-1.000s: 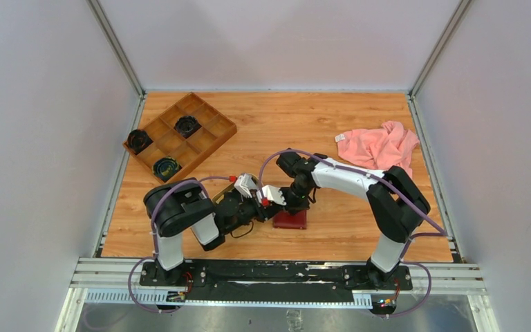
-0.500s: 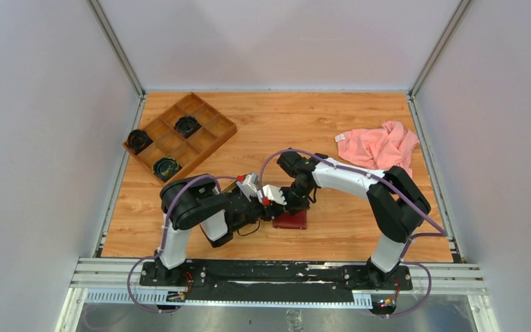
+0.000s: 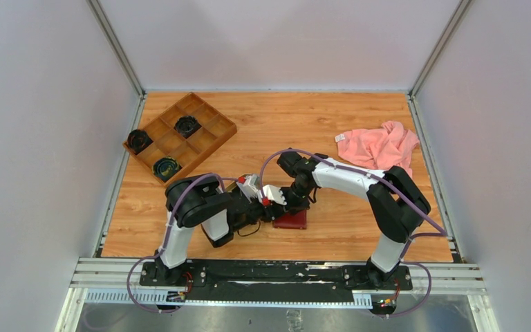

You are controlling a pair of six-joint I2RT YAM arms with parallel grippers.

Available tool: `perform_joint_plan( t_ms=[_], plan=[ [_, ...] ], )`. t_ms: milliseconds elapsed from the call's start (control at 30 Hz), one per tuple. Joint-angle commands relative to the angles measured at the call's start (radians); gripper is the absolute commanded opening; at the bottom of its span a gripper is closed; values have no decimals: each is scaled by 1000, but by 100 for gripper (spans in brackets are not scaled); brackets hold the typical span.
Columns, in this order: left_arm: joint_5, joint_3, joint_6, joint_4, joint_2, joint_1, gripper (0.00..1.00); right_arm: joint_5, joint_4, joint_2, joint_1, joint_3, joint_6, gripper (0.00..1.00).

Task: Put the credit cards into the card holder
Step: Close the card holder at the center of the board.

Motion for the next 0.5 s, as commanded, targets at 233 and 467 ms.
perform_joint_plan(
  t_ms=[233,467],
  plan=[
    [83,-14,-18,-33,57,-12,0,22,39,52,7,-45,0,0],
    [41,-59,-9,-137,-2,-17,0,34,46,52,7,-41,12,0]
  ],
)
